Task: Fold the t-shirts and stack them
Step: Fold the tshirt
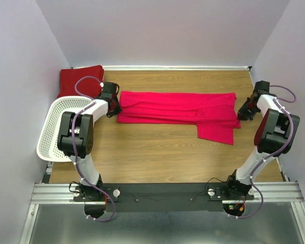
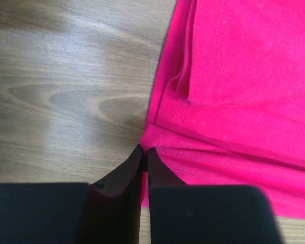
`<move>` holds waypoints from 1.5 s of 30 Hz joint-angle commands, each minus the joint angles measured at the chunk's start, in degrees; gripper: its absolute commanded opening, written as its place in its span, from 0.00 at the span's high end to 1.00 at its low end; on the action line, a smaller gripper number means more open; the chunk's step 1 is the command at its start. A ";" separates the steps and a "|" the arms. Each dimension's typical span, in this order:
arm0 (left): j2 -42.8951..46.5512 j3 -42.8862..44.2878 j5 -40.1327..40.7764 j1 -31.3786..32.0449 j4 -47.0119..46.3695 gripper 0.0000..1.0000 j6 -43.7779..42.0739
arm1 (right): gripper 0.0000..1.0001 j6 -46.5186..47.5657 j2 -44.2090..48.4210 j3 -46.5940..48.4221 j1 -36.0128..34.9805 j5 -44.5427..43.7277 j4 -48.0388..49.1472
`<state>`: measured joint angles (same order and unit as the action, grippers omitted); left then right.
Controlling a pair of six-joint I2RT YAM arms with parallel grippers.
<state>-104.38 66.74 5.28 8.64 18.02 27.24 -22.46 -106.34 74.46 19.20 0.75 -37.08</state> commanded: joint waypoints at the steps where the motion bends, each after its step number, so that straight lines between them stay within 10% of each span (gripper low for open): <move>1: -0.65 0.67 5.44 -0.73 -1.50 0.79 -0.88 | 0.79 0.66 -0.27 1.31 0.40 -3.74 2.72; 6: 1.10 -0.38 5.62 -0.47 -2.29 0.34 -0.79 | 0.57 1.54 3.68 1.48 -0.65 -5.23 2.63; 17: 22.18 -9.33 11.24 2.60 -2.99 0.02 -2.55 | 0.34 0.66 22.66 -12.30 -3.47 -1.55 0.52; 26: 35.20 -18.21 17.13 4.45 -6.41 0.02 -3.42 | 0.31 -1.27 24.08 -23.56 -7.42 -1.02 -1.94; 45: 34.77 -19.81 16.96 4.63 -7.91 0.02 -4.22 | 0.41 -3.56 17.84 -28.66 -7.95 -2.07 3.94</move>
<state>-70.22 47.33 20.21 12.88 11.62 23.46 -24.69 -87.18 47.51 11.57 -1.28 -35.62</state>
